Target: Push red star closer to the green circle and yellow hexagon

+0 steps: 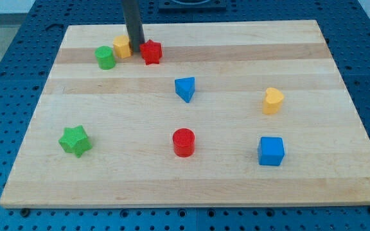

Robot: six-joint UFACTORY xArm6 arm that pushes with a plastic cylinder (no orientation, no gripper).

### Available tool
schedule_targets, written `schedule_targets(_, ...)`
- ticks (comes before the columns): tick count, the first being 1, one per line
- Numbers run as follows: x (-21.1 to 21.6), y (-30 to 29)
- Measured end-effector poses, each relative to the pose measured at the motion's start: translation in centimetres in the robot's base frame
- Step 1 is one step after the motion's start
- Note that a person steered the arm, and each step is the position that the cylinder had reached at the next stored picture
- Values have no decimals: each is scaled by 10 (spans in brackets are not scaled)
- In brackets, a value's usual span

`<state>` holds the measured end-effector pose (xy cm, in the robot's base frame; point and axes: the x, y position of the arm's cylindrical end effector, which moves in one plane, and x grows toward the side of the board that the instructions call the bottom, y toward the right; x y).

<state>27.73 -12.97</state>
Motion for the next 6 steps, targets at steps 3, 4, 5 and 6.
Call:
schedule_targets(3,-2,-24)
schedule_targets(4,-48,15)
schedule_targets(5,-62,28)
schedule_targets(6,-45,37)
